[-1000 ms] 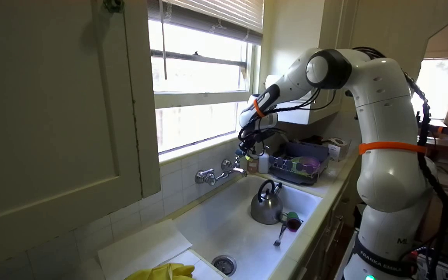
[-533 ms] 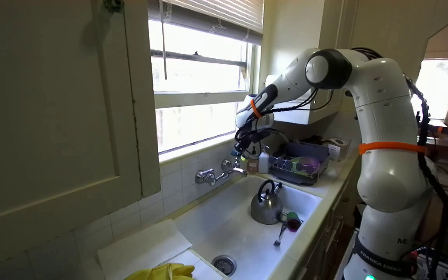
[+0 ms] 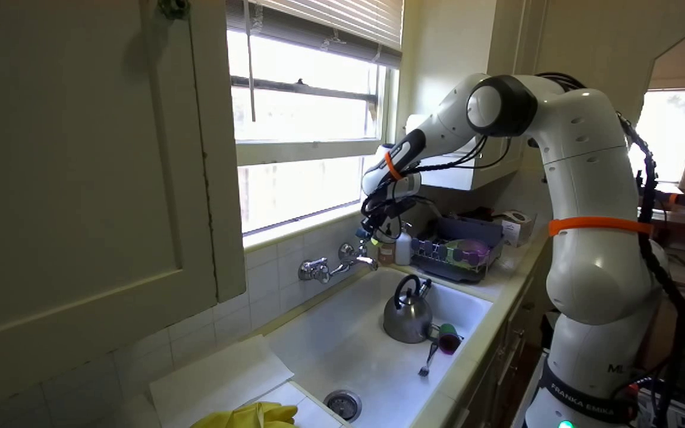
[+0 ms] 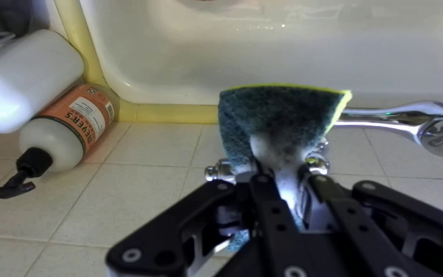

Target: Pick up the sponge from the sink and clean the handle of the tap on the right

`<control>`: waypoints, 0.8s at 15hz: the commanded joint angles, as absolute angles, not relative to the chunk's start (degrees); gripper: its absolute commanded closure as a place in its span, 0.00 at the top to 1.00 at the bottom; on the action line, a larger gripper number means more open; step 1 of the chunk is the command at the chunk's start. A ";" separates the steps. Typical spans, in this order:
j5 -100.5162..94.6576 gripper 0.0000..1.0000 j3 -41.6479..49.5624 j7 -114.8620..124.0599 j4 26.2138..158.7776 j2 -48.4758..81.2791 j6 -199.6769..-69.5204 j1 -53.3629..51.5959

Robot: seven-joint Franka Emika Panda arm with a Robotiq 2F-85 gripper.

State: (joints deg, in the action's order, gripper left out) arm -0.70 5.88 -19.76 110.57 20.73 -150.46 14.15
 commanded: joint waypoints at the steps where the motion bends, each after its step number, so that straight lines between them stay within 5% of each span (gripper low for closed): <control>1: -1.42 0.04 6.66 -19.61 109.41 21.97 -150.12 14.93; 12: -1.48 0.04 4.79 -19.75 108.71 22.10 -149.85 13.29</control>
State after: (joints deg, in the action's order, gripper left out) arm -0.71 5.26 -19.77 109.97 21.04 -150.46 13.84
